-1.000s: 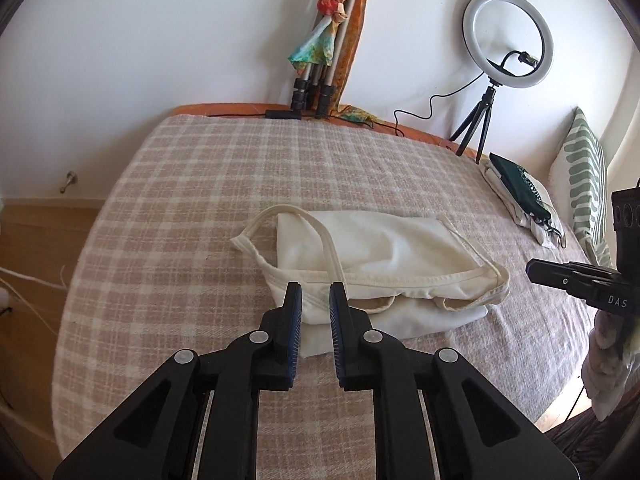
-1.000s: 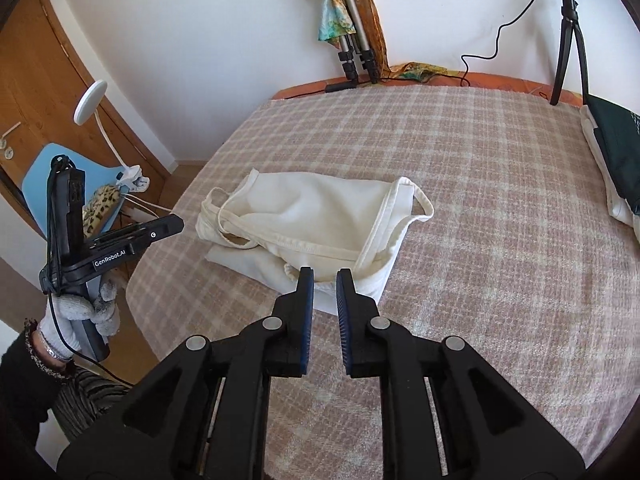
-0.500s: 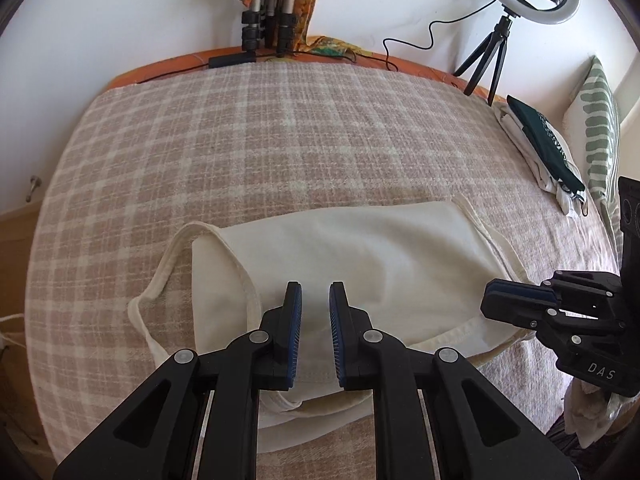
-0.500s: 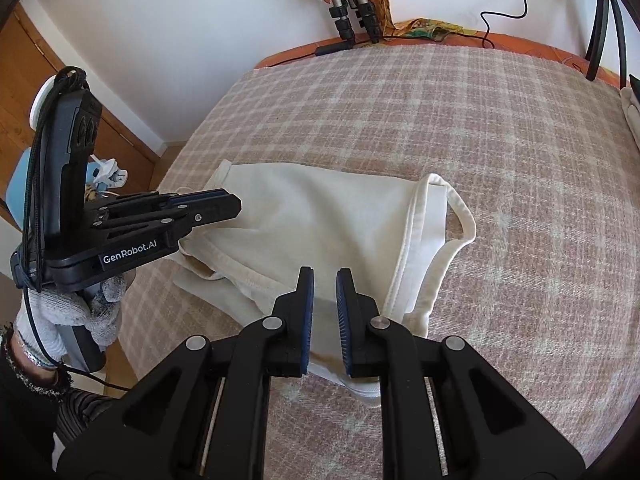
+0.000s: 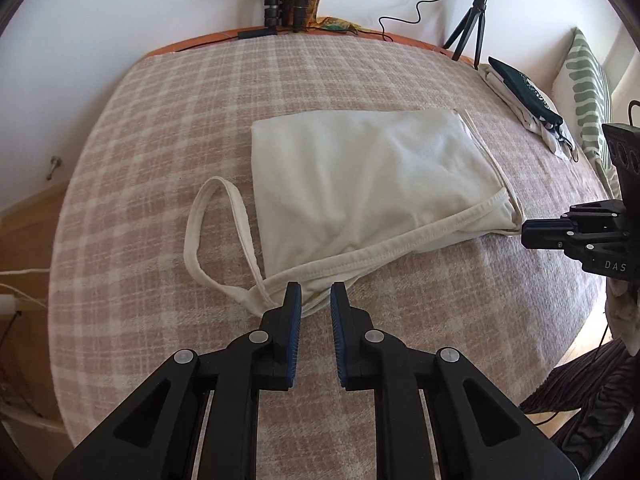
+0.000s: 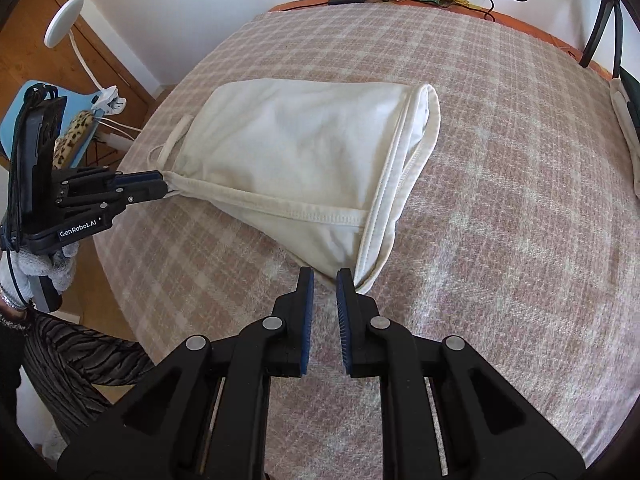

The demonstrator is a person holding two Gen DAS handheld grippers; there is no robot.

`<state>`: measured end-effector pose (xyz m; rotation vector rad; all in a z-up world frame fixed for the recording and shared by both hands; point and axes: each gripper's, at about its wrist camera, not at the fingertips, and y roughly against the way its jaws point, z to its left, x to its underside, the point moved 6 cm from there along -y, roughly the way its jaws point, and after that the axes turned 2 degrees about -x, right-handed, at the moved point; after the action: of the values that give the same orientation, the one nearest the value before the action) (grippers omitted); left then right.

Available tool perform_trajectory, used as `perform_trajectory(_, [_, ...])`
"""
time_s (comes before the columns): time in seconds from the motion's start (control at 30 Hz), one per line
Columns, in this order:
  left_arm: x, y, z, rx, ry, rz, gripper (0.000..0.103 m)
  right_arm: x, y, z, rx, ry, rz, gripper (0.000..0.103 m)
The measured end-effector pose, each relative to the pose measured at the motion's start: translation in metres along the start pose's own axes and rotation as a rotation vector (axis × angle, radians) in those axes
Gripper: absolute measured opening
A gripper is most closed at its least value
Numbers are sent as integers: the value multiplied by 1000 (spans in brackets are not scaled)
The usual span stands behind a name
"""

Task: Fold small clothes
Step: 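Open both grippers and pull them back from the folded bundle, then lower both grippers onto the bundle's strap edge and close them on it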

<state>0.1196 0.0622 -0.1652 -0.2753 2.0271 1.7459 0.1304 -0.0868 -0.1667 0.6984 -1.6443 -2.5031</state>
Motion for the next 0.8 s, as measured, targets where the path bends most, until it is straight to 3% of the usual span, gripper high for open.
perform_trajectory(0.07, [4, 9, 5, -21, -2, -21, 13, 6, 8, -3, -6, -18, 6, 15])
perform_trajectory(0.23, [-12, 21, 10, -13, 51, -104, 15, -11, 45, -4, -34, -5, -178, 16])
perform_trajectory(0.33, [-27, 22, 16, 72, 170, -148, 21, -29, 48, -8, -133, -64, -235, 17])
perform_trajectory(0.43, [-40, 16, 11, 121, 202, -162, 23, -45, 36, -6, -192, -108, -260, 28])
perform_trajectory(0.63, [-43, -13, -4, 128, 179, -92, 23, -49, 0, -11, -143, -107, -166, 28])
perform_trajectory(0.8, [-33, -25, -19, 130, 113, -28, 23, -27, -7, -15, -176, -112, -18, 28])
